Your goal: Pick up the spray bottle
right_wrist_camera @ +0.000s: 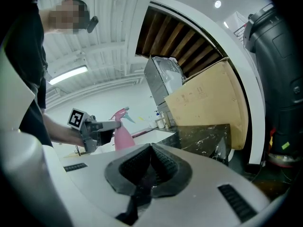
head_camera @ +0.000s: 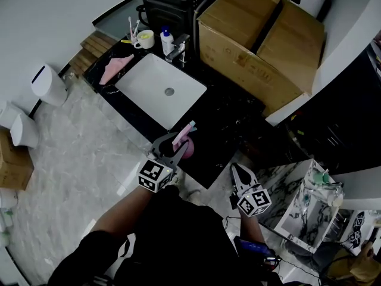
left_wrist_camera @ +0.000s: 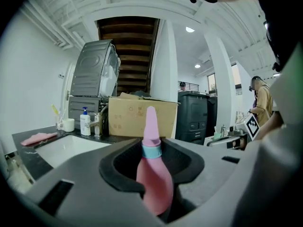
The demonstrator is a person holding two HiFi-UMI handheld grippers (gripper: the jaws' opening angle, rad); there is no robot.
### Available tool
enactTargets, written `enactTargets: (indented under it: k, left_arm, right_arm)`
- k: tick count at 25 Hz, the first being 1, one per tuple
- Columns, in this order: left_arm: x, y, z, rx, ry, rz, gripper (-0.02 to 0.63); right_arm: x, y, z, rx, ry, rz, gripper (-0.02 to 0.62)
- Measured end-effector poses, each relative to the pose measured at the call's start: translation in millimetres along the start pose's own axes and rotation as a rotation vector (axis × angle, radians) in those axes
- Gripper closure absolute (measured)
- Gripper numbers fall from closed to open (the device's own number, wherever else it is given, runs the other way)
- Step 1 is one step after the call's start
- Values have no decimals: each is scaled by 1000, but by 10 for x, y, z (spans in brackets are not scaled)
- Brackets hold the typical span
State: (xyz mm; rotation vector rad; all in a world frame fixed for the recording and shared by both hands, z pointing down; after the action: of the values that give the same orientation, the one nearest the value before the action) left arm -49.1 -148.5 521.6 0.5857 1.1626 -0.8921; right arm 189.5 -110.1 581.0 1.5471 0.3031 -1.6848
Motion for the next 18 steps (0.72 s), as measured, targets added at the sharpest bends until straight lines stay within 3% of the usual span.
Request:
enactTargets:
  k: [10,18]
  left_arm:
    - [-164,-96,-485,86,-17,-22,469]
    - [-277,-407,-1027,153,-13,-45,469]
  right_arm:
    - [-93,-280,173,87,-16,-15,569]
    - [-35,-688,507,158,-33,-71,569]
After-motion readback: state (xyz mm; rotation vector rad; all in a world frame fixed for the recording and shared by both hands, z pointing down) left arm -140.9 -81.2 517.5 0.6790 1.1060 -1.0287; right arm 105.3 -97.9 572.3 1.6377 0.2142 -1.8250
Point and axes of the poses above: the fingertips, and each gripper's own axes: z forward along the fingers, y to its right, x out of its top, the point moved 4 cm from there along -z, backward along the fingers, and after that the axes turned 5 degrees about -y, right-handed, at the moved point
